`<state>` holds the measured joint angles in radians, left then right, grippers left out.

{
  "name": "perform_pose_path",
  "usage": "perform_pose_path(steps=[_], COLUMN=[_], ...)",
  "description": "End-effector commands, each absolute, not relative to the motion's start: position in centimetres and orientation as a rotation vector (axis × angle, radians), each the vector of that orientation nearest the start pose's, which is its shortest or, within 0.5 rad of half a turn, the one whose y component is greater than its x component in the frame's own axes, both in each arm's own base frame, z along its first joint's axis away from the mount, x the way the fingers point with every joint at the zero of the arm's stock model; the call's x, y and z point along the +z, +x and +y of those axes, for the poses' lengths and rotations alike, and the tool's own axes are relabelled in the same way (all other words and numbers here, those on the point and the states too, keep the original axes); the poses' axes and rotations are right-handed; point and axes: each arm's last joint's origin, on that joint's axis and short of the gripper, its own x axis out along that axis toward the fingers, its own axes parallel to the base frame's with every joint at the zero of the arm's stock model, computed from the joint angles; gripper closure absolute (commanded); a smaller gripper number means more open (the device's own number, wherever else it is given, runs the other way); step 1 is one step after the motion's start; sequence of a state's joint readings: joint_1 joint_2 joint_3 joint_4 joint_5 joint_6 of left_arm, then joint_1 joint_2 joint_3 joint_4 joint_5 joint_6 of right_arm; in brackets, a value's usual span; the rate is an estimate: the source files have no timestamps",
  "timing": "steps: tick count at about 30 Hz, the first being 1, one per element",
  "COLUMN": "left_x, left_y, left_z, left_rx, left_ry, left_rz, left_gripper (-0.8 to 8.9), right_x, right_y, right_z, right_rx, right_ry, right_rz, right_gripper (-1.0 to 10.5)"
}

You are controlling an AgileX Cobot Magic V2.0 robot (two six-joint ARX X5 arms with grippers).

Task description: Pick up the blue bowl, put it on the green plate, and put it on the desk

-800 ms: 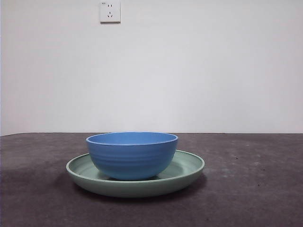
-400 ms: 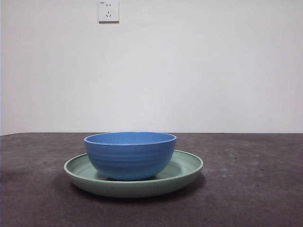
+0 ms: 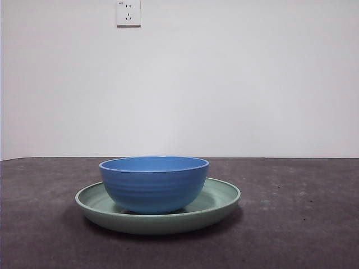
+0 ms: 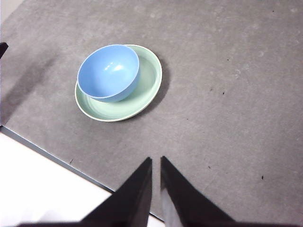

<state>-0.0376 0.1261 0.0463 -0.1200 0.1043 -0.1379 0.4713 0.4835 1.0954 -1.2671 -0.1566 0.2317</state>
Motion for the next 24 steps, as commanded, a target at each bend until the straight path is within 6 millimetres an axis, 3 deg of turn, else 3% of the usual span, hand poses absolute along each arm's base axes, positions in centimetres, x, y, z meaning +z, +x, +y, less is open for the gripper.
perform_pose_path(steps=[1, 24], left_x=[15.38, 15.40], left_y=[10.19, 9.63], left_z=[-0.39, 0.04], left_rx=[-0.099, -0.058], left_ry=[-0.121, -0.092], left_rz=[0.199, 0.131], left_gripper=[7.85, 7.85], right_x=[36.26, 36.26], right_y=[2.24, 2.24], right_z=[1.67, 1.67], right_rx=[0.539, 0.539], right_ry=[0.104, 0.104], right_rz=[0.695, 0.695], right_gripper=[9.2, 9.2])
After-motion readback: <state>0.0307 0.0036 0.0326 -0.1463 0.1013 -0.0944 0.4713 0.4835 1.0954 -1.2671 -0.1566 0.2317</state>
